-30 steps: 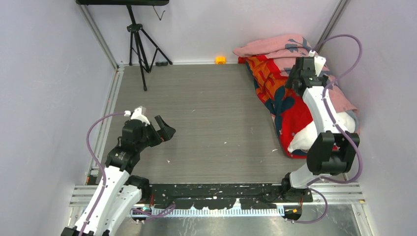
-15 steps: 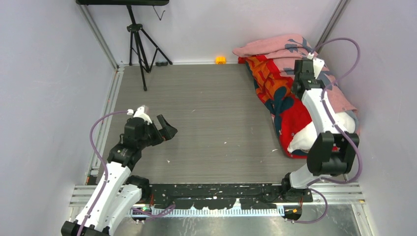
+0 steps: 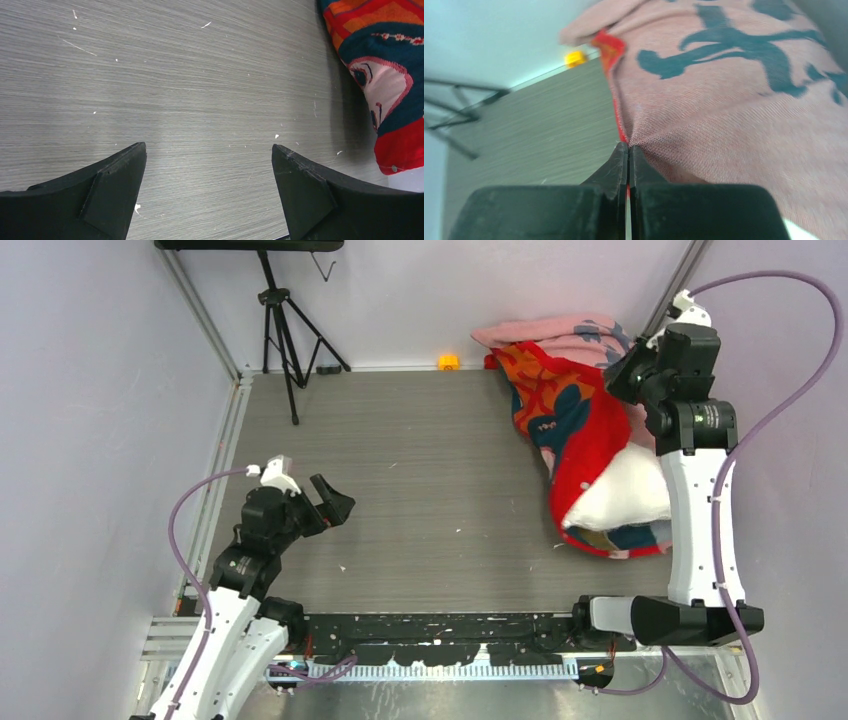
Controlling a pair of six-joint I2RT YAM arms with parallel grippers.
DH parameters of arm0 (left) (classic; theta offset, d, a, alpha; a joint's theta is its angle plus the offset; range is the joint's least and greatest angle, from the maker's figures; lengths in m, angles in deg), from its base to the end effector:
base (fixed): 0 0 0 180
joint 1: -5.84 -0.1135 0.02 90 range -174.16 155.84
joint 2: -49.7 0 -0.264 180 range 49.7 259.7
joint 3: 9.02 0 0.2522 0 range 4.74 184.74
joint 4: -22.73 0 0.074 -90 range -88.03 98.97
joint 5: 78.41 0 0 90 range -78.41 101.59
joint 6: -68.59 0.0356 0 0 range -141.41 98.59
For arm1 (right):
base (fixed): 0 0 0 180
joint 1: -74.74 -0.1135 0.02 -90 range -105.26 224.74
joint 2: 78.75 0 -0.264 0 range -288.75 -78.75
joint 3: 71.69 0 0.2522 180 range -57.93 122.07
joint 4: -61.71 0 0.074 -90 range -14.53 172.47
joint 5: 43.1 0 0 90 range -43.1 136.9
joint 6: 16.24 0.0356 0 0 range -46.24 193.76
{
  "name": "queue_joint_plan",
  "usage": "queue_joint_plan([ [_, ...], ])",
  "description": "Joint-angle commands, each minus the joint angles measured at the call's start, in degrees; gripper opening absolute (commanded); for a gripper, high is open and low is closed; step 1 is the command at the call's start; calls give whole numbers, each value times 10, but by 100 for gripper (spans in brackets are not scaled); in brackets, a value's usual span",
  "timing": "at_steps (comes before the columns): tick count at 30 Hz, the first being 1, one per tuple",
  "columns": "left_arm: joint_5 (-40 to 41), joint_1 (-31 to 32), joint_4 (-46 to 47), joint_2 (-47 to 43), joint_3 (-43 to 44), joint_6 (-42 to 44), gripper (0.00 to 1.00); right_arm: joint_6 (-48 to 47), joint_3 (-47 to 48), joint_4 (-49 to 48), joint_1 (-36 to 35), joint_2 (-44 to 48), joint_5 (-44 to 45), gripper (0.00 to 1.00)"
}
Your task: Remove the pillowcase from the pillow
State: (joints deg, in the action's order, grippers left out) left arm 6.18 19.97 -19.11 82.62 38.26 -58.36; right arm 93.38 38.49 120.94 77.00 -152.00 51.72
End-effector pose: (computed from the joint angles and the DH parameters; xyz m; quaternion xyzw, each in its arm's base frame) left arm 0.1348 -0.0374 0.2690 -0.1449 0.8418 -0.2599 0.4503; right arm 0.2465 -0.0127 0.4763 0.1805 0.8102 0.0495 0.5554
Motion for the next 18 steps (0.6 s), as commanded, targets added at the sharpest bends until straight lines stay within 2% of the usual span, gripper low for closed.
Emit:
queue_joint_plan([
  [1,-5,-1,21,1,17,8,98,25,82,-31,-69,-33,-174,0],
  [2,-12,-1,23,3,17,7,97,12,104,-16,-122,-50,-165,0],
  [6,-37,-1,22,11,23,3,97,-3,182,7,-248,-113,-175,0],
  [12,-86,-1,46,1,16,-1,97,65,170,-111,-352,-135,-245,0],
  [13,-95,0,54,0,12,-5,97,79,160,-130,-360,-142,-246,9],
  [14,-103,-1,60,1,9,-9,97,89,151,-140,-365,-148,-244,32],
  [15,-110,-1,63,2,8,-14,97,94,145,-142,-367,-156,-238,62],
  [16,-114,-1,64,3,8,-16,97,92,141,-132,-368,-160,-225,82],
  [18,-120,-1,58,6,10,-20,97,75,122,-105,-368,-155,-163,87],
])
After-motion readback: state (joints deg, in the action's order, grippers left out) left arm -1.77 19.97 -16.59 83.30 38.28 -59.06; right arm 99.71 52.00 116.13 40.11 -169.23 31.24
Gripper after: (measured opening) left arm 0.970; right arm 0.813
